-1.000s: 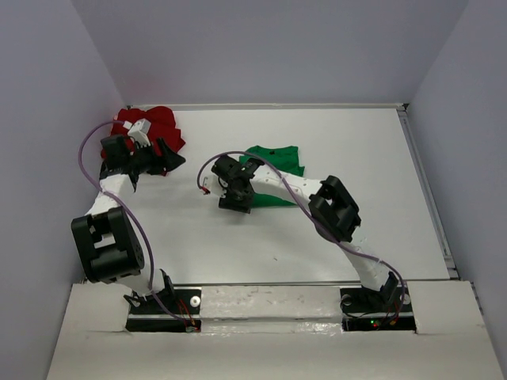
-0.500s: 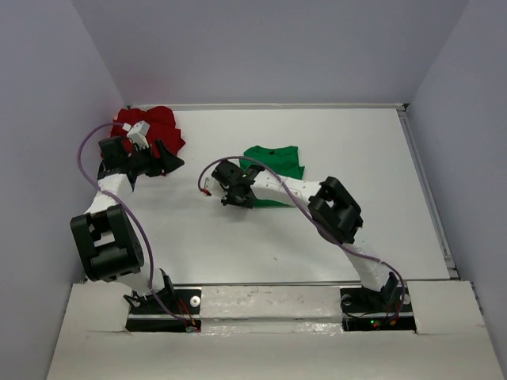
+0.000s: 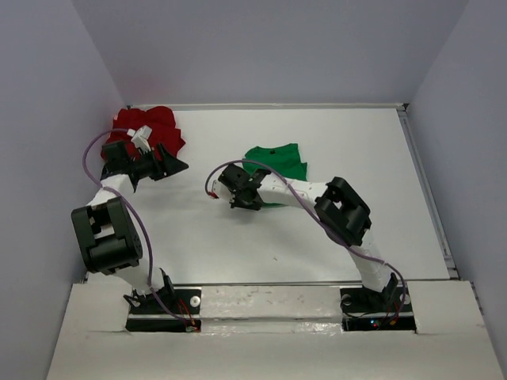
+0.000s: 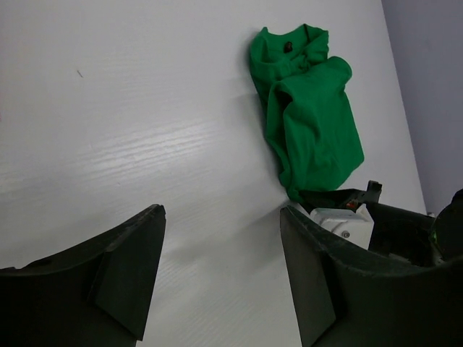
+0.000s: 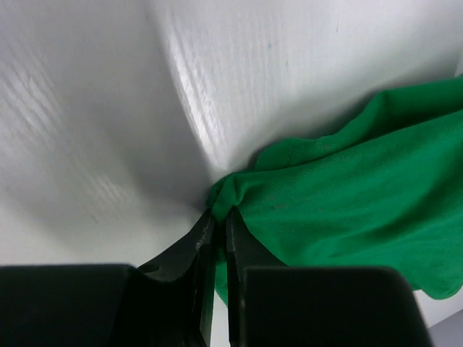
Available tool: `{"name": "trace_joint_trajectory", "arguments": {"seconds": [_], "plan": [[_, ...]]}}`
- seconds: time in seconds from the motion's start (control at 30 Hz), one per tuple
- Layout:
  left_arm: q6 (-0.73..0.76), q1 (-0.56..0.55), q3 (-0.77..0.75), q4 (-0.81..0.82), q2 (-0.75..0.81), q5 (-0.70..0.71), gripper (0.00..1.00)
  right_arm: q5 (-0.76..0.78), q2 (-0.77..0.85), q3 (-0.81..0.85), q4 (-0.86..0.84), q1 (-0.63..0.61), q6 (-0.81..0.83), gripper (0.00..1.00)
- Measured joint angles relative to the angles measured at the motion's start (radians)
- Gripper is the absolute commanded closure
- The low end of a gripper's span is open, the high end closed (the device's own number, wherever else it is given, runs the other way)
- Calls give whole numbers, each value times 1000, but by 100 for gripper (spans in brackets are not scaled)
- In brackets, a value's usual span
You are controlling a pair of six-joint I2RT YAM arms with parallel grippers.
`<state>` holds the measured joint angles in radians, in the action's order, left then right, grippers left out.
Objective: Fold and stack the t-shirts
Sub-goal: Put the neatly folded tshirt into the corner of the board with the left arm
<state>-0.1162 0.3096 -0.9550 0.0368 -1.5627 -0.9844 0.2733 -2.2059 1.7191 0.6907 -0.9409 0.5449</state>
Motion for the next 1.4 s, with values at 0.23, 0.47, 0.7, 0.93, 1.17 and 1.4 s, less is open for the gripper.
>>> {"name": "trace_joint_trajectory", "arguments": {"seconds": [0.23,0.47,0.7,0.93,1.17,1.4], "plan": [[-178,-20,74,119,-128,-98,32,-3,64,-34,16,24,-4,100],[-319,-153,84,241,-273,-146,34,-14,75,24,45,57,-7,100],[-484,-296,95,385,-341,-154,34,-36,-10,152,62,79,-8,100],[-602,-319,96,455,-414,-77,34,-65,-45,156,76,84,-14,100],[-716,-380,85,533,-447,-19,33,-72,-45,156,84,84,-14,100],[-810,-445,54,608,-492,3,30,-72,-39,150,86,84,-14,100]]}}
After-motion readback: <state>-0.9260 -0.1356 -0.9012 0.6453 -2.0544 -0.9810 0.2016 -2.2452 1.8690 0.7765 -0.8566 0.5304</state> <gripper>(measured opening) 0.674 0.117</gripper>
